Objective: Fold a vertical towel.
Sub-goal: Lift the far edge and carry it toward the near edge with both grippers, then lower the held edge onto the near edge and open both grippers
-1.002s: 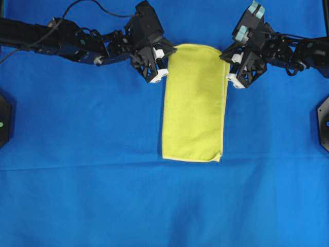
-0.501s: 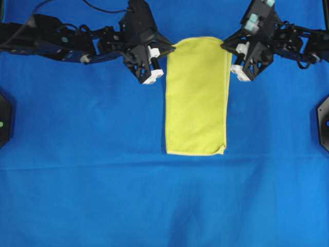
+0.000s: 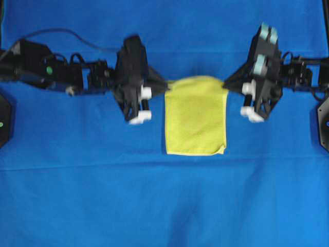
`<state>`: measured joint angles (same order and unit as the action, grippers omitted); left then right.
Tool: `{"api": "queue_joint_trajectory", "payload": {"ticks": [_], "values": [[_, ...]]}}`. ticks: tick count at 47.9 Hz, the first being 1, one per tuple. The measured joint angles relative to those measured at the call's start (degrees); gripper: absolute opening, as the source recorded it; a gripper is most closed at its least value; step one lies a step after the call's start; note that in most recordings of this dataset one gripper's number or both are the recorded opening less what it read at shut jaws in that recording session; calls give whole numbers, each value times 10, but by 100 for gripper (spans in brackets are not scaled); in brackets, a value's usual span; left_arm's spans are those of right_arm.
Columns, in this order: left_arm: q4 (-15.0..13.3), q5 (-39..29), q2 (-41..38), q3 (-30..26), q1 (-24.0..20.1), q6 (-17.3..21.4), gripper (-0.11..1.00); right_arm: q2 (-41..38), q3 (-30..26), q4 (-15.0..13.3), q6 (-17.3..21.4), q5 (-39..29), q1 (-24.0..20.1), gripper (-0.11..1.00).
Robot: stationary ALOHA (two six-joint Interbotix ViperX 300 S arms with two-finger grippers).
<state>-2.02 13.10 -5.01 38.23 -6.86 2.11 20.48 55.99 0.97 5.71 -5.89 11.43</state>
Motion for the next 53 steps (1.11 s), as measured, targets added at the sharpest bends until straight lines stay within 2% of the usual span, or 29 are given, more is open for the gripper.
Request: {"api": "queue_joint_trajectory", "payload": {"ticks": [7,23,34,49,51,53], "values": [[0,-5,-5,4,33,-1,3,-24,2,1,22,-1,-40,5],[0,9,-77,-11,88,-21,3,-96,2,1,70,5,-108,5],[0,11,-100,-25,104,-23,3,-101,2,2,76,19,-129,5],[0,11,-100,-25,105,-23,4,-128,-4,2,84,33,-135,6],[0,11,-100,-25,105,-23,6,-131,-6,2,87,33,-137,6],[0,12,-100,-25,105,-23,13,-133,-10,2,88,34,-142,12]]}}
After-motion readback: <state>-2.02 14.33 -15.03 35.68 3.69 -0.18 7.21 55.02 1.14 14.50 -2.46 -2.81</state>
